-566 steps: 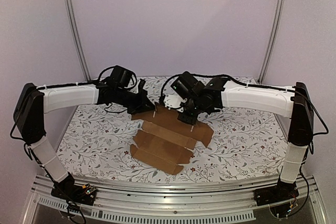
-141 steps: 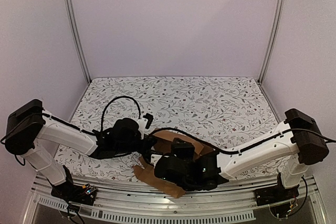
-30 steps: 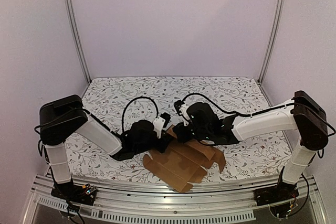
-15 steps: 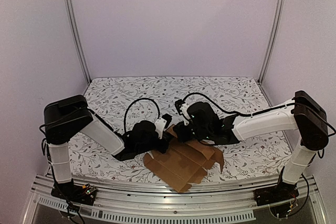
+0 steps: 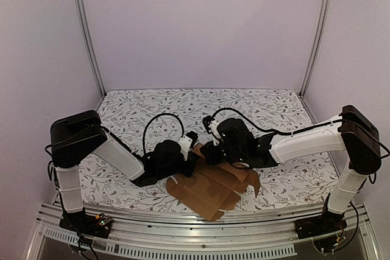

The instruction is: Fold the paper box

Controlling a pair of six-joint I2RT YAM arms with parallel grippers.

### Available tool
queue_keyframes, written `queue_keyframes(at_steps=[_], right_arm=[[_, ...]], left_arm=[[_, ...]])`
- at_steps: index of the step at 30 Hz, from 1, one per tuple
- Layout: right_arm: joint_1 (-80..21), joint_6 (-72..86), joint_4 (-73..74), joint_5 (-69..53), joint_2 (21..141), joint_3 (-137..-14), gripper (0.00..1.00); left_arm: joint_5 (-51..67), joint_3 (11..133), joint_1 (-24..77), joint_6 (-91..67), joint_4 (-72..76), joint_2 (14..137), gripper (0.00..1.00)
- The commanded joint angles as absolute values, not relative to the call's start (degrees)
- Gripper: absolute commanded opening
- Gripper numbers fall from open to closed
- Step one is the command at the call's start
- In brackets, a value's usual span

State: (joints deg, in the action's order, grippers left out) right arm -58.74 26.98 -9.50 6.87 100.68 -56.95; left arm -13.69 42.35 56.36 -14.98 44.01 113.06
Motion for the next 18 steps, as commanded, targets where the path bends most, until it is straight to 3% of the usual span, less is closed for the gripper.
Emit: queue_keyframes(at_steps=[1,11,18], right_arm=[[-58.52,27.86,-7.21,6.20,100.74,-58.38,0.01],[-58.46,26.65,-6.84,8.78,103.39,-63.88,0.04],[-58.45,27.21,-6.99,8.84,108.06,-63.56,0.00]], left_arm=[[-16.38,41.84,56.78,-14.72,42.54,111.35,0.06],[-17.64,42.01,57.44,-14.00,41.80,111.18,0.07],[-18.08,41.66,57.70,-14.23,41.57,110.62,0.07]])
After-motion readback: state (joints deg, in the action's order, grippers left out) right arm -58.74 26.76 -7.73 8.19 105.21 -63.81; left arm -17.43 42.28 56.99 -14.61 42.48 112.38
